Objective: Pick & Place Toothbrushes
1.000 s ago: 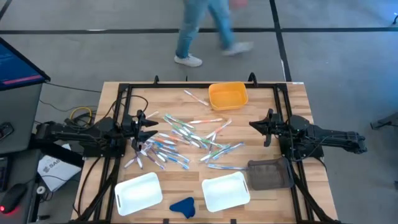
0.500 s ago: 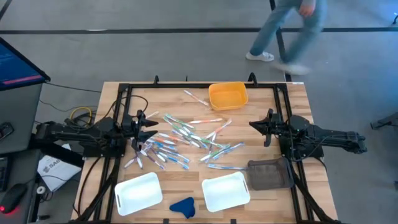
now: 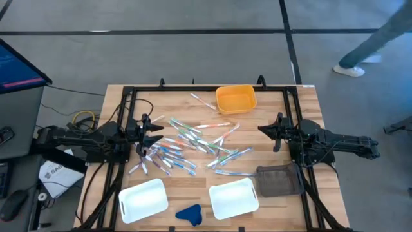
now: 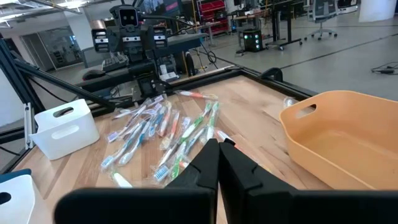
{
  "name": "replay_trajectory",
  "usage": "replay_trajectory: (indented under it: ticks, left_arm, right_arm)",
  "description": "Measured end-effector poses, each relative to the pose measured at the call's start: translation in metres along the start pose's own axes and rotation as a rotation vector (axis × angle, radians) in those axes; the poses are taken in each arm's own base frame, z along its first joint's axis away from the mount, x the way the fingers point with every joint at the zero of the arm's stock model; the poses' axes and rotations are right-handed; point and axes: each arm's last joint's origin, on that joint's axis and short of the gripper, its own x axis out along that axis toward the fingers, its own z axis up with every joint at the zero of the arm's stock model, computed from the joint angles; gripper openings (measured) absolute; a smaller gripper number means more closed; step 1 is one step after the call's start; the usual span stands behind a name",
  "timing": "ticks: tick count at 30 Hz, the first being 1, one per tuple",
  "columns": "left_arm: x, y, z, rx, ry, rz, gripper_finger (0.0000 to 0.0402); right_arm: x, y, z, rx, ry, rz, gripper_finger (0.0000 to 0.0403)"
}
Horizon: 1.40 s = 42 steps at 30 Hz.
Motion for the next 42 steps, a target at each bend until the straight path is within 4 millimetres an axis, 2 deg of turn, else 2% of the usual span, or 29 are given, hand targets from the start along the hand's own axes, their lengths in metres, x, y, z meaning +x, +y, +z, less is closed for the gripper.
replay_trajectory:
  ticks: [15,23,33,42]
  left_arm:
    - [0.000,0.000,0.002,-0.001,-0.017,0.002,0.0187]
    - [-0.005,-0.004,0.030,-0.055,-0.318,-0.052,0.0187]
    - [-0.026,-0.008,0.065,-0.062,-0.738,-0.117,0.0187]
    - [-0.028,-0.010,0.075,-0.170,-0.790,-0.176,0.0187]
  right_arm:
    - [0.000,0.000,0.000,0.000,0.000,0.000,0.0000]
    - [0.000,0.000,0.000,0.000,0.000,0.000,0.0000]
    - [0.000,0.000,0.000,0.000,0.000,0.000,0.0000]
    - [0.000,0.000,0.000,0.000,0.000,0.000,0.0000]
